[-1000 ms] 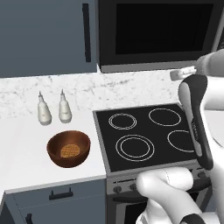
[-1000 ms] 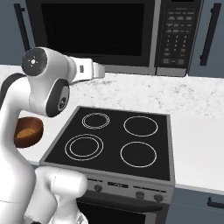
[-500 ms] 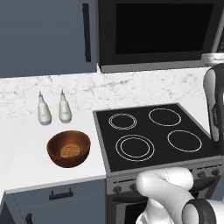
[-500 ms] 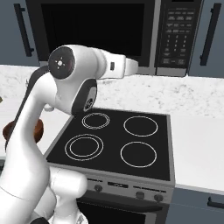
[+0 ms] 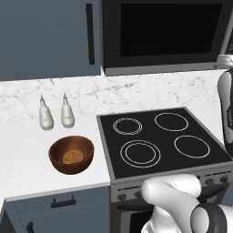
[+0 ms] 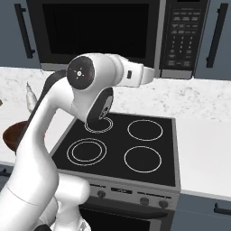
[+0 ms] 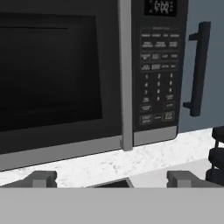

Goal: Open the microwave, place the bowl with waffle inside the microwave, then close the microwave door and turn it on.

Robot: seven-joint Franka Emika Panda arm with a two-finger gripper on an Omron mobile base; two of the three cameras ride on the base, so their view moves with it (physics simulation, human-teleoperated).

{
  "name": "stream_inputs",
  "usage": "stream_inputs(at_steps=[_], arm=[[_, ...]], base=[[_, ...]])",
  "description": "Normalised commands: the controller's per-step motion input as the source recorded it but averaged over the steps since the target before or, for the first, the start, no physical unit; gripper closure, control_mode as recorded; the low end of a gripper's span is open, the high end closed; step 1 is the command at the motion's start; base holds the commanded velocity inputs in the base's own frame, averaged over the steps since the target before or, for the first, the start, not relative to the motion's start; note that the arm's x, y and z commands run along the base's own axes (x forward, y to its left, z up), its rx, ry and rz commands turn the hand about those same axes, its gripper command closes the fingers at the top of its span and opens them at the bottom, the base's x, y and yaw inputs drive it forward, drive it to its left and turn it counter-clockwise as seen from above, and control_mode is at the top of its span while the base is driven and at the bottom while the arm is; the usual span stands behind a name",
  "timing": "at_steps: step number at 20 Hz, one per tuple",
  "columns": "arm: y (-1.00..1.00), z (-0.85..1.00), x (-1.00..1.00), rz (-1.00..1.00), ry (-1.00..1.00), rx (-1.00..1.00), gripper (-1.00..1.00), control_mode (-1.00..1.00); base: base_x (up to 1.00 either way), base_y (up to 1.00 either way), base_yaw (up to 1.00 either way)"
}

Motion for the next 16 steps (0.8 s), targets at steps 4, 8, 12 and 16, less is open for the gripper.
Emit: stream_inputs(at_steps=[4,8,12,16], arm=[[-0.53,0.01,0.01,-0.03,-0.09,0.18,-1.00,-1.00],[-0.52,0.08,0.00,-0.01,-0.01,0.19,-1.00,-1.00],[-0.43,0.07,0.00,0.00,0.00,0.16,-1.00,-1.00],[-0.46,0.07,0.03,0.00,0.00,0.15,-1.00,-1.00]], base=[[0.00,0.00,0.00],[0.00,0.00,0.00],[0.00,0.00,0.00],[0.00,0.00,0.00]])
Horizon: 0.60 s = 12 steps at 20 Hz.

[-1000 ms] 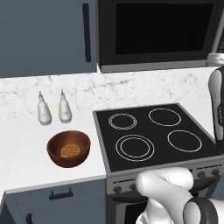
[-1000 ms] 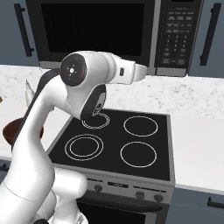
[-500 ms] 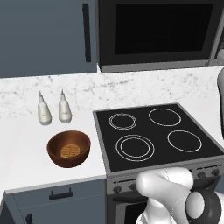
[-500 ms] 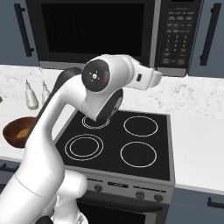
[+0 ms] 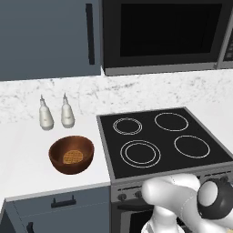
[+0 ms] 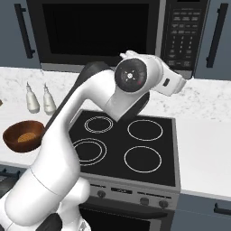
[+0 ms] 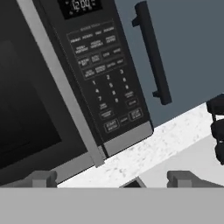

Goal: Open the microwave, place the bowl with waffle inside the microwave, then close the microwave door and turn it on.

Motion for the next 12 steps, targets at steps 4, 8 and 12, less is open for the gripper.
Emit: stream_inputs(at_steps=[4,8,12], arm=[[-0.32,0.08,0.06,0.00,0.00,0.12,-1.00,-1.00],[0.00,0.21,-0.11,0.00,-0.22,0.04,-1.00,-1.00],[0.01,0.63,-0.06,0.06,-0.20,0.00,-1.00,-1.00]], base=[[0.00,0.00,0.00],[0.00,0.00,0.00],[0.00,0.00,0.00]])
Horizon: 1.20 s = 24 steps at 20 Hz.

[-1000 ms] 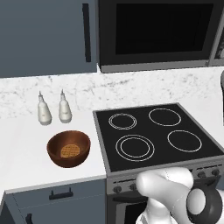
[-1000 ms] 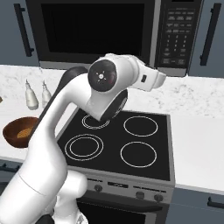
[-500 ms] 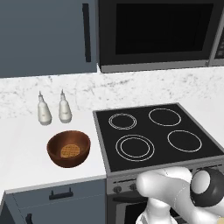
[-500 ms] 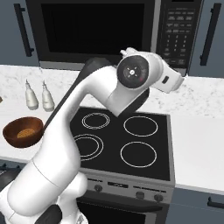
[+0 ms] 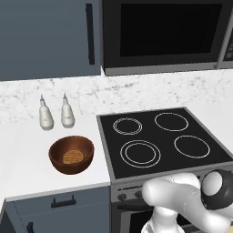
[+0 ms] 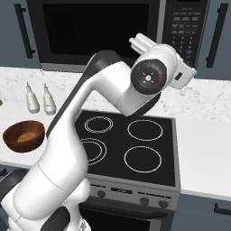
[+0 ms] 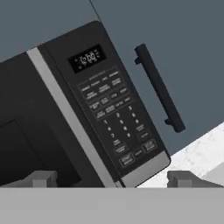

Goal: Open the microwave, place the bowl with waffle inside the microwave, then close the microwave door and turn it on.

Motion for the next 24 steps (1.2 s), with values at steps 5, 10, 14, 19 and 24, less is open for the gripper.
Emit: stream_inputs(at_steps=[5,10,14,19,24], arm=[[0.19,0.87,0.08,0.17,0.07,-0.13,-1.00,-1.00],[0.19,0.30,0.36,0.07,0.47,-0.23,-1.00,-1.00],[0.32,-0.31,0.07,0.00,0.07,-0.03,-1.00,-1.00],[0.32,-0.40,0.10,0.00,-0.09,0.00,-1.00,-1.00],[0.51,-0.38,0.45,0.00,-0.11,0.00,-1.00,-1.00]], base=[[0.00,0.00,0.00],[0.00,0.00,0.00],[0.00,0.00,0.00],[0.00,0.00,0.00],[0.00,0.00,0.00]])
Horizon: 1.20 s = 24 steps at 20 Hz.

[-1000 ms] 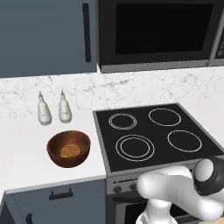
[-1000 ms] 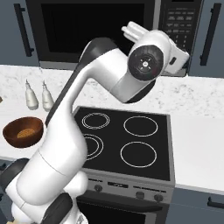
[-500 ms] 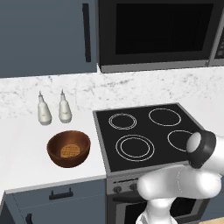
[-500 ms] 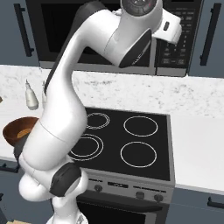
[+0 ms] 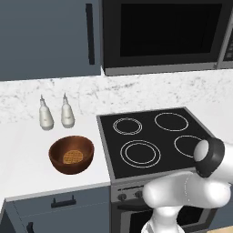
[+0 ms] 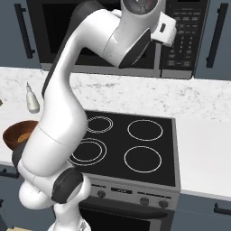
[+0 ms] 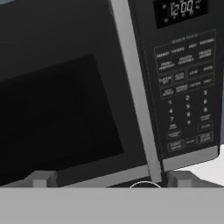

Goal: Open the microwave, place the bowl with waffle inside the microwave, then close the microwave door and turn it on.

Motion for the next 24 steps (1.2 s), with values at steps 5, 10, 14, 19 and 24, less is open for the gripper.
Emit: stream_inputs(at_steps=[5,10,14,19,24], arm=[[0.16,-0.21,0.48,-0.01,-0.10,0.00,-1.00,-1.00],[-0.23,0.00,0.59,-0.02,0.00,0.00,-1.00,-1.00],[-0.18,0.00,0.51,0.00,0.01,0.00,-1.00,-1.00],[-0.40,0.00,0.03,0.00,0.00,0.01,-1.00,-1.00],[-0.29,0.00,0.02,0.00,0.00,0.02,-1.00,-1.00]], base=[[0.00,0.00,0.00],[0.00,0.00,0.00],[0.00,0.00,0.00],[0.00,0.00,0.00],[0.00,0.00,0.00]])
